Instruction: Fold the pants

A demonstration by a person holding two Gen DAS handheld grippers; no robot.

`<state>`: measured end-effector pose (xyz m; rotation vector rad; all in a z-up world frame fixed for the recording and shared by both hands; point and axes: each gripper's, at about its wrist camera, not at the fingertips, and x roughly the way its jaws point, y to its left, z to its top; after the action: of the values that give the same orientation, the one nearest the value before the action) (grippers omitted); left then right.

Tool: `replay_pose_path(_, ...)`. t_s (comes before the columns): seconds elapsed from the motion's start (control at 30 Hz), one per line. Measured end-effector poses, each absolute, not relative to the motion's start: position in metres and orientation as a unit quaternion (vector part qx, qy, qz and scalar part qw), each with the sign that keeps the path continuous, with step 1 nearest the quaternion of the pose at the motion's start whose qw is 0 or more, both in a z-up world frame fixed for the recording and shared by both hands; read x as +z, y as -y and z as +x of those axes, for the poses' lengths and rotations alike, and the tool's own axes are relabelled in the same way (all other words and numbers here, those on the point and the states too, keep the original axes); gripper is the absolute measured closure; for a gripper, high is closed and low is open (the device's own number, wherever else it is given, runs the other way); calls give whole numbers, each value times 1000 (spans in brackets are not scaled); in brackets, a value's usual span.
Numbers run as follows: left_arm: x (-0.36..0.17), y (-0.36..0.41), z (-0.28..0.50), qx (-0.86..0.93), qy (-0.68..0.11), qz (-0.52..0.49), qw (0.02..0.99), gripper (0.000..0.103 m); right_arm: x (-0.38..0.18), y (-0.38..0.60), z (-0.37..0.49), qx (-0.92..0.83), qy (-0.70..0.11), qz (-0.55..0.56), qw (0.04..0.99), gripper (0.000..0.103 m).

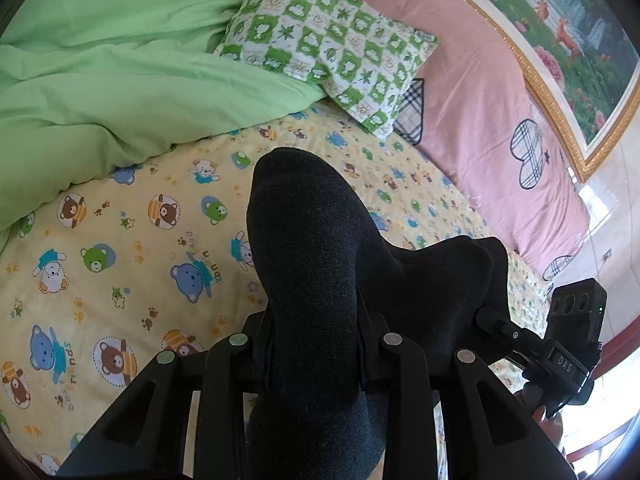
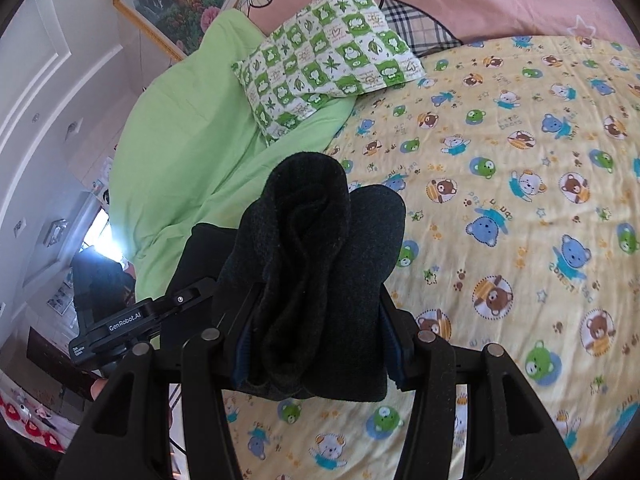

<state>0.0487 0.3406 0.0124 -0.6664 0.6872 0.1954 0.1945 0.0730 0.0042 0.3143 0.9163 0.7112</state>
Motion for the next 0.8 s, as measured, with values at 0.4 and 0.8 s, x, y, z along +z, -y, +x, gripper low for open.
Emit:
replay_pose_path(0.4,8,-342,59,99,-333,-317,883,74,-4,-75,208,331,-439,149,822,49)
replay_pose_path(0.8,-10,-346,62,115,-350,-311,876,62,-14,-76,219,319,-450,129,824,44)
